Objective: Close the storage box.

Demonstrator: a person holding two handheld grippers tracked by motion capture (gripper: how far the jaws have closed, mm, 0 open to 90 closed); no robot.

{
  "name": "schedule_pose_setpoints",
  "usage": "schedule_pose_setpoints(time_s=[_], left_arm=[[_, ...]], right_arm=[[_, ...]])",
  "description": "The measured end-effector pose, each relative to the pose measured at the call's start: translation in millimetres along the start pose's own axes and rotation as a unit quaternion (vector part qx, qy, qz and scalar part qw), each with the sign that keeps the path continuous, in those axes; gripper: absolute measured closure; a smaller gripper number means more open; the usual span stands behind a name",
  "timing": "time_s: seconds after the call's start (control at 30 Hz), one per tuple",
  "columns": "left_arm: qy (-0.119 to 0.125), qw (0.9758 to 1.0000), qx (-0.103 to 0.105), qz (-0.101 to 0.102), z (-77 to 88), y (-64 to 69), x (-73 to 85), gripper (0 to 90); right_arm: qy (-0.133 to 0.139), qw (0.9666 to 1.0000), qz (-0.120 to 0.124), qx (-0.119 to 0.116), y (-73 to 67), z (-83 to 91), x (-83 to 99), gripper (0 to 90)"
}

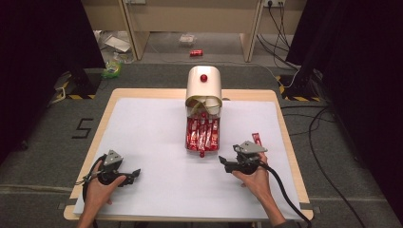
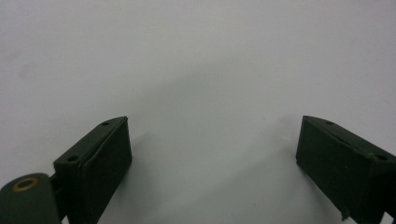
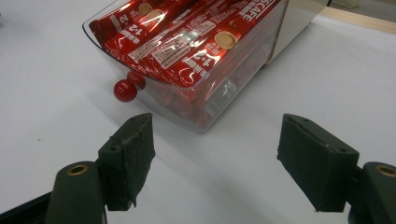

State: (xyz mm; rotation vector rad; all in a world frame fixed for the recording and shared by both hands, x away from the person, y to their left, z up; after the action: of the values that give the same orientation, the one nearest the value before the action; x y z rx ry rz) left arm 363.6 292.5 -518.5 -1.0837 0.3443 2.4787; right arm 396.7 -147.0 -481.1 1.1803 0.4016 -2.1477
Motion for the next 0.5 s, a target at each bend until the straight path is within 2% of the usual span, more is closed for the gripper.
schedule_pose_setpoints(time_s=[0.5], left_arm=[[0.000, 1.0000, 0.000, -0.001, 0.0, 0.1, 0.0, 9.5]], right_arm=[[0.004, 0.9994, 0.030, 0.015, -8.3, -14.9, -3.7, 28.9]])
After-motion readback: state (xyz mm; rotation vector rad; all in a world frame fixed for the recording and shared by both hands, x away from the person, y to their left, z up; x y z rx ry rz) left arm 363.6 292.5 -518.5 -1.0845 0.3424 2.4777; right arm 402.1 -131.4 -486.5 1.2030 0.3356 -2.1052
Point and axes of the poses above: each handheld gripper's, and its own axes: z roughly backward along the jaws, x roughly out of its underside, y roughly to its right, the point moved 2 cm from there along -z, roughly forward along the jaws, and after that the axes turned 3 degrees about z, right-handed, at the moved point
